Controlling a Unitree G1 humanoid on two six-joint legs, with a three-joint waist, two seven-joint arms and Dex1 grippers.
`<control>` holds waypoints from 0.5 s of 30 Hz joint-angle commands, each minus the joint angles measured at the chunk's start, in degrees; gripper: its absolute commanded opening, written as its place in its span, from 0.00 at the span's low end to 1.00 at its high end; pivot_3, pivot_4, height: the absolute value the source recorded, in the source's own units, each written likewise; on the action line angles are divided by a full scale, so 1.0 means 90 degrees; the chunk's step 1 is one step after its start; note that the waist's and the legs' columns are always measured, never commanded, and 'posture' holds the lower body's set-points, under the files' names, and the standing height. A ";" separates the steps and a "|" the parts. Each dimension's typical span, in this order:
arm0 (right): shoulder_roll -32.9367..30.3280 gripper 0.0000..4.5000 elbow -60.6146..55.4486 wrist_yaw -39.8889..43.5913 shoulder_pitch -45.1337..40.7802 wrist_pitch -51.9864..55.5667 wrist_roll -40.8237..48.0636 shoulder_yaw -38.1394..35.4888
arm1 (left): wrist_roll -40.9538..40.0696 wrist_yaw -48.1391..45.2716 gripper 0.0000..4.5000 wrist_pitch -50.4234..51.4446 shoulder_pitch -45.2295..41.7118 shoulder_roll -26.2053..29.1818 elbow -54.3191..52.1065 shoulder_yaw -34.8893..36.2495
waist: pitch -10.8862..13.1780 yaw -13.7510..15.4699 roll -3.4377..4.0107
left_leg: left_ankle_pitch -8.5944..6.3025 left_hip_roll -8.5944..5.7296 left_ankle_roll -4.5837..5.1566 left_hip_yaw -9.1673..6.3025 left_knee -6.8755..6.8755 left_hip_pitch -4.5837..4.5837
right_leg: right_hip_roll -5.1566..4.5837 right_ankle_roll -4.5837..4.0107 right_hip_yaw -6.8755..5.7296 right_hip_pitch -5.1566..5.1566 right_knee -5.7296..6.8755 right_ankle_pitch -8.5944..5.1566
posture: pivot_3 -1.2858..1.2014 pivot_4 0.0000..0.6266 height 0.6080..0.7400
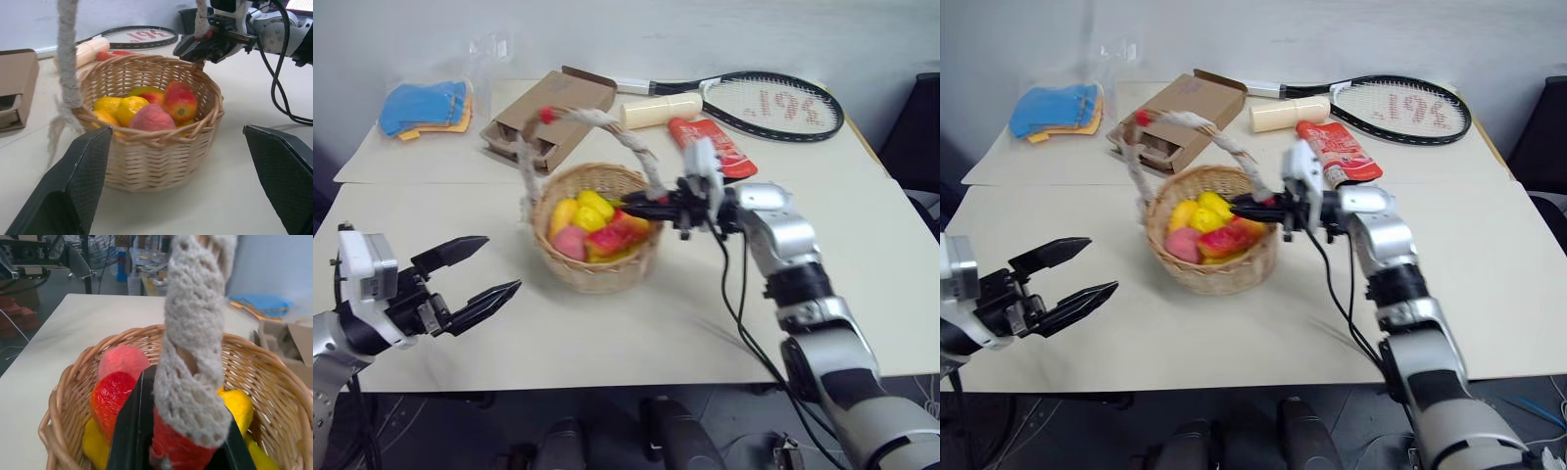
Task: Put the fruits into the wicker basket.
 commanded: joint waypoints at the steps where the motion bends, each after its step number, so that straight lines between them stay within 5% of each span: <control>1: -0.0643 0.02 -0.1567 -0.0403 0.0532 0.0660 0.0548 -0.0759 | 0.0011 -0.0155 1.00 -0.0107 -0.0261 0.0071 0.0196 -0.0197 | 0.0001 0.0003 0.0001 | 0.0000 -0.0001 0.0000 0.0002 0.0000 0.0000 | 0.0000 0.0000 0.0002 0.0000 0.0001 0.0000 | 0.52 0.24 1.00; 7: -0.1669 0.02 -0.2443 -0.1787 0.1612 0.1547 0.0869 -0.2407 | 0.0204 -0.0474 1.00 -0.0184 -0.0849 0.0123 0.0761 -0.0660 | 0.0002 0.0003 0.0004 | 0.0001 0.0003 0.0000 0.0008 0.0002 0.0011 | 0.0019 0.0001 0.0012 0.0000 0.0010 0.0000 | 0.52 0.24 1.00; 15: -0.2567 0.02 -0.0464 -0.2231 0.1524 0.0598 0.0329 -0.3005 | -0.0004 -0.0962 1.00 0.0157 -0.1720 0.0376 0.0950 -0.1325 | 0.0002 0.0021 0.0004 | 0.0000 -0.0008 0.0003 0.0030 0.0007 0.0015 | 0.0031 0.0008 0.0031 0.0000 0.0005 0.0004 | 0.52 0.24 1.00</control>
